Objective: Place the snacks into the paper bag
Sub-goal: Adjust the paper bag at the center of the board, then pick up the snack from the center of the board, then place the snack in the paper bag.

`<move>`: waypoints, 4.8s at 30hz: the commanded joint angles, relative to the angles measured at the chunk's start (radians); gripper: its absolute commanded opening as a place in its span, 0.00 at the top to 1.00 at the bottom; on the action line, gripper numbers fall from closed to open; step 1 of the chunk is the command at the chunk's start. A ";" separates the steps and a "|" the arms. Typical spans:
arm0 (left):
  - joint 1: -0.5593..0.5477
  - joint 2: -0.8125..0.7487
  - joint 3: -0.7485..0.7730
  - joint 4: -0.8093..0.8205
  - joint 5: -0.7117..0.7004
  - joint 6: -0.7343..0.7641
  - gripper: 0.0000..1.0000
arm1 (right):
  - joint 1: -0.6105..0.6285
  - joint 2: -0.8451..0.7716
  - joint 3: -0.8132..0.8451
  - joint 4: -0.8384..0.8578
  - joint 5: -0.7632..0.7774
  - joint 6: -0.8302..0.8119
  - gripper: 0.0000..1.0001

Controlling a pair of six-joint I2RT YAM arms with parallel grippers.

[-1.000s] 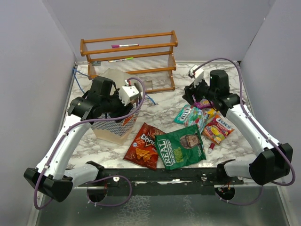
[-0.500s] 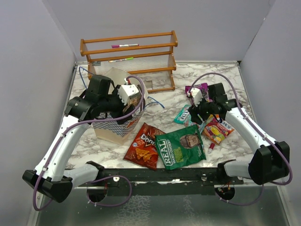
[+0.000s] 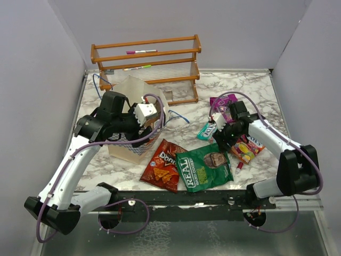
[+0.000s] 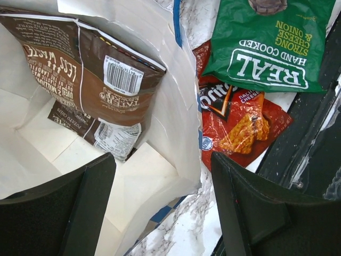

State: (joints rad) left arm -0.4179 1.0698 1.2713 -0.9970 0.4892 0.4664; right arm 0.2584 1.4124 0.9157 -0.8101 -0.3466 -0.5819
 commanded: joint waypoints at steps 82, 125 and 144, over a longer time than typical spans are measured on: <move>-0.133 0.614 0.593 0.672 0.448 -0.299 0.26 | -0.002 0.078 1.129 -0.133 -0.360 0.015 0.99; -0.194 0.760 1.020 0.718 0.114 -0.499 1.00 | -0.020 -0.277 0.937 0.041 0.072 0.206 0.10; -0.193 0.356 0.841 0.473 -0.390 -0.081 1.00 | -0.060 -0.340 0.839 0.058 0.038 0.205 0.09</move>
State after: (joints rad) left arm -0.6102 1.5032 2.1407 -0.4889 0.2695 0.2501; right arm 0.2077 1.0821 1.7668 -0.7826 -0.3149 -0.3859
